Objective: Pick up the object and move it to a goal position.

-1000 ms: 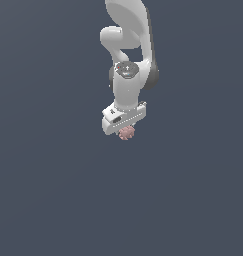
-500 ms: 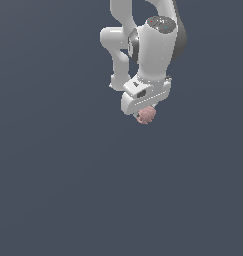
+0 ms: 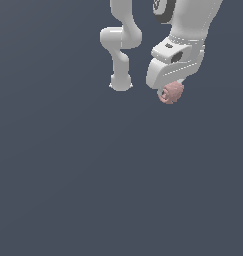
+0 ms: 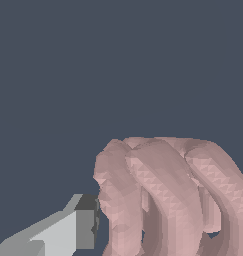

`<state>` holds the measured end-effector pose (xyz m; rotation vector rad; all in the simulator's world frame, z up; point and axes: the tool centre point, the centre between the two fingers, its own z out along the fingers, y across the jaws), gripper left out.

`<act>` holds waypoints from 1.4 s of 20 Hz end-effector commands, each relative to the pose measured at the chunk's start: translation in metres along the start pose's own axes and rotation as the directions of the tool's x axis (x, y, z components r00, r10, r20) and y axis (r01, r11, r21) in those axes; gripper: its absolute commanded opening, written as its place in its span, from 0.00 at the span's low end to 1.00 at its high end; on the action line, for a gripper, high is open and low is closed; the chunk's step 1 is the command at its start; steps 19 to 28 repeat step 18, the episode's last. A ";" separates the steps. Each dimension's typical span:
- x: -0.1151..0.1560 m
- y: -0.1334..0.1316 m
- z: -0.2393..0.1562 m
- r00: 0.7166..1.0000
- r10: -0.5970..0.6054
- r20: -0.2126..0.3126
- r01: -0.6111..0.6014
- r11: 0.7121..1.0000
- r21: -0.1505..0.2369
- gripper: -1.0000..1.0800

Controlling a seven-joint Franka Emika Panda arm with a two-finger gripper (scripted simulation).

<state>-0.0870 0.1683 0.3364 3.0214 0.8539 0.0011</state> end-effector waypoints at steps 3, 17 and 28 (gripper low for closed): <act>0.011 -0.023 -0.036 1.000 0.001 0.001 -0.001 1.000 0.001 0.00; 0.029 -0.051 -0.080 1.000 0.002 0.000 -0.002 1.000 0.002 0.00; 0.029 -0.051 -0.080 1.000 0.002 0.000 -0.002 1.000 0.002 0.00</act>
